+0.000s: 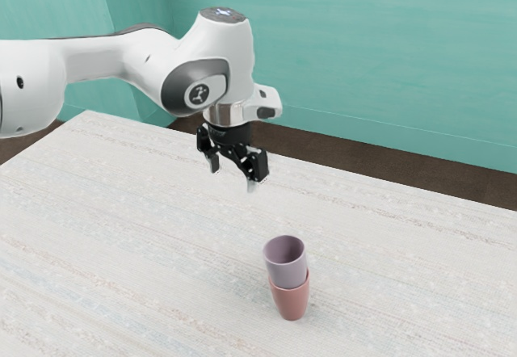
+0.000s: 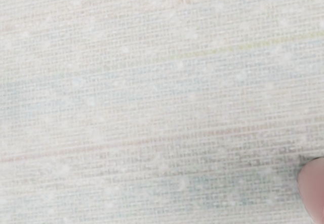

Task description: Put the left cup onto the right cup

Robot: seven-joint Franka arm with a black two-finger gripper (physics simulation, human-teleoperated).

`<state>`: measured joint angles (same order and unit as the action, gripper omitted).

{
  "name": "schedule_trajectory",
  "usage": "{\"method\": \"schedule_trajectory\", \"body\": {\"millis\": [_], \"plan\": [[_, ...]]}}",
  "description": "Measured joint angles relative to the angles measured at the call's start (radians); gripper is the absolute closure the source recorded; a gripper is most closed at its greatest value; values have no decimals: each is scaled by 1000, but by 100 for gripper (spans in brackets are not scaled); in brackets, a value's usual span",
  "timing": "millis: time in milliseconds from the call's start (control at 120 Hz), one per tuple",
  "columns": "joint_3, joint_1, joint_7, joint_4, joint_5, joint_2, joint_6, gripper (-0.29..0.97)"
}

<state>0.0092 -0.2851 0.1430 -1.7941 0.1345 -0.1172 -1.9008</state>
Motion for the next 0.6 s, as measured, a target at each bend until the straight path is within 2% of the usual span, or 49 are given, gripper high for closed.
{"method": "schedule_trajectory", "body": {"millis": [225,600], "plan": [[60,0,-177,18,-7,8,6,0],[66,-2,-354,74,-15,35,81,0]]}}
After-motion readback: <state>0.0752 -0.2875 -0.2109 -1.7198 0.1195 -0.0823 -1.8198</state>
